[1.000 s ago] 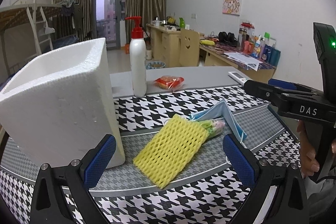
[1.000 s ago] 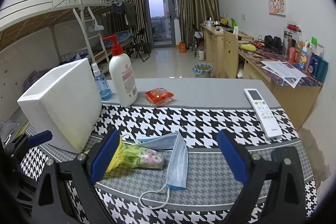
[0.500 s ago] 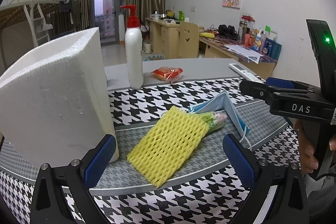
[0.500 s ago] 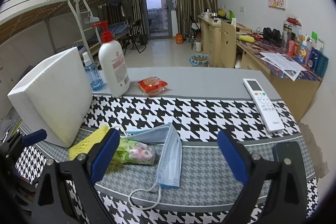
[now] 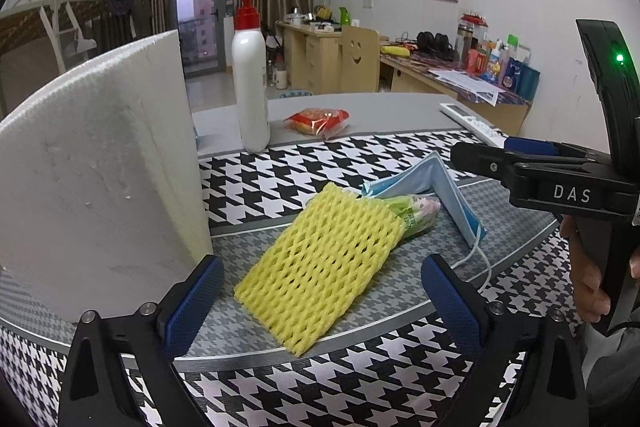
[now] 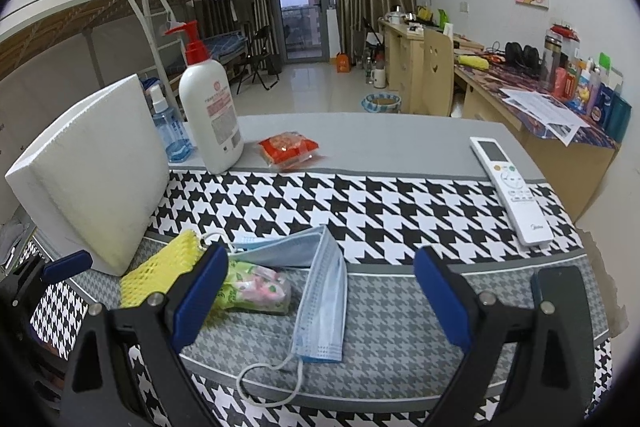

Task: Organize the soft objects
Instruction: 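Reach the left tool to the yellow mesh sleeve while the right tool reaches the blue mask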

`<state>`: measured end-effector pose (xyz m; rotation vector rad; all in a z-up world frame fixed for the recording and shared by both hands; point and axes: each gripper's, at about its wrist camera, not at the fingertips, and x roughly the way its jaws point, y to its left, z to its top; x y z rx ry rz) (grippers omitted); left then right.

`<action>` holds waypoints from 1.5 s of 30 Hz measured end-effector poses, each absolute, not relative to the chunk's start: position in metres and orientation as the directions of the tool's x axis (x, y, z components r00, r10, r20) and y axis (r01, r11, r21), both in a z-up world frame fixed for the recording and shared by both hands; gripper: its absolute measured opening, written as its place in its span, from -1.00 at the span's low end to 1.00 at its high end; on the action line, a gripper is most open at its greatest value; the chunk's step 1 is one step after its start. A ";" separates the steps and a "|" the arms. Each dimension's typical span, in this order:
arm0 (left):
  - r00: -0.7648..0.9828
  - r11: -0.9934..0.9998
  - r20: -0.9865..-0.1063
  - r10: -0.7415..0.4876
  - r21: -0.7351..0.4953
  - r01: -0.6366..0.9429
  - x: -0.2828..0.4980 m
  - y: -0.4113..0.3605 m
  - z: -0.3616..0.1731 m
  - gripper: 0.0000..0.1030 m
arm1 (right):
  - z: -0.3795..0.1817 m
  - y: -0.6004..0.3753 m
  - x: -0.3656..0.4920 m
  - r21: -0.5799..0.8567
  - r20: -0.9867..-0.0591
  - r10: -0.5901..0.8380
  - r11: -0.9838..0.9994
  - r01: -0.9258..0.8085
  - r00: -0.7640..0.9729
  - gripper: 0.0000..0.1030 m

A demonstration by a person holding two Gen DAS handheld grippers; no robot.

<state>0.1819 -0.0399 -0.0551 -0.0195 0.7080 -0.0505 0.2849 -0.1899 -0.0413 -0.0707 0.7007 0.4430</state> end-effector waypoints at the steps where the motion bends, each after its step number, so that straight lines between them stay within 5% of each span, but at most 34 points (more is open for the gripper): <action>1: 0.754 0.999 -0.654 -0.055 -0.037 0.040 0.183 -0.040 -0.056 0.87 | -0.042 -0.190 0.286 0.080 -0.639 0.366 0.906 -0.415 0.677 0.86; 11: 0.716 0.998 -0.696 -0.058 -0.028 0.054 0.190 -0.042 -0.068 0.62 | -0.053 -0.191 0.295 0.082 -0.675 0.341 0.916 -0.393 0.654 0.85; 35: 0.669 0.998 -0.742 -0.050 -0.019 0.053 0.197 -0.042 -0.082 0.05 | -0.075 -0.187 0.306 0.069 -0.748 0.298 0.924 -0.377 0.594 0.00; 45: 0.665 0.999 -0.745 -0.042 -0.016 0.045 0.198 -0.040 -0.083 -0.27 | -0.082 -0.186 0.308 0.060 -0.767 0.284 0.925 -0.375 0.576 -0.54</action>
